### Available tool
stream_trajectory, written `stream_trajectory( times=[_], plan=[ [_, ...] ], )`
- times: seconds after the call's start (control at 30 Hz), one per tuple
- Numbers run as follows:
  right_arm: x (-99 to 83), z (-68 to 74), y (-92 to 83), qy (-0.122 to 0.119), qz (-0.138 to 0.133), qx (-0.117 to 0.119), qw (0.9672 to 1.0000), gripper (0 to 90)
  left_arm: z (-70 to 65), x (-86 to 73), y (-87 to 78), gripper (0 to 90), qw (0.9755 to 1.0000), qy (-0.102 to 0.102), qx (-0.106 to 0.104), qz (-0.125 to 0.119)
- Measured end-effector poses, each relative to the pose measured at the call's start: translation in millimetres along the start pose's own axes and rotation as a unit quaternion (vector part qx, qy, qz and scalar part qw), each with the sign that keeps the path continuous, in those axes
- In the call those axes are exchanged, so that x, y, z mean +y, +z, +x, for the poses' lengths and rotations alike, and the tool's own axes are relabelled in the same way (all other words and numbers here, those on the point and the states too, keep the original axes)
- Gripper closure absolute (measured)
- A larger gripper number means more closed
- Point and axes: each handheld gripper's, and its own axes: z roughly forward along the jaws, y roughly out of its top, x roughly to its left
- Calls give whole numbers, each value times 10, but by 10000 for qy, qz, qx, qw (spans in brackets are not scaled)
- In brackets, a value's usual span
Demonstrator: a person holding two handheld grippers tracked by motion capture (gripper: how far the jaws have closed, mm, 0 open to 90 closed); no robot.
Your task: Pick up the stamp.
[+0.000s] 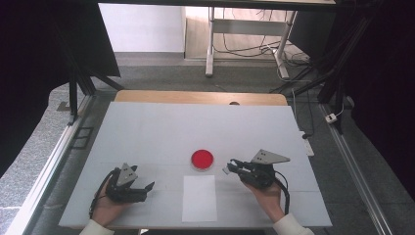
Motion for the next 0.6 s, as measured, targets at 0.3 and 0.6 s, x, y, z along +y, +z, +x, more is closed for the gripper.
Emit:
stream_trajectory(
  times=[0.3,0.6],
  plan=[
    [33,43,56,-38,-9,79,10000,747,-2,1,2,157,10000,0,-8,-1],
    [51,94,150,-34,14,190,9998,748,-4,4,0,157,10000,8,-15,-5]
  ],
)
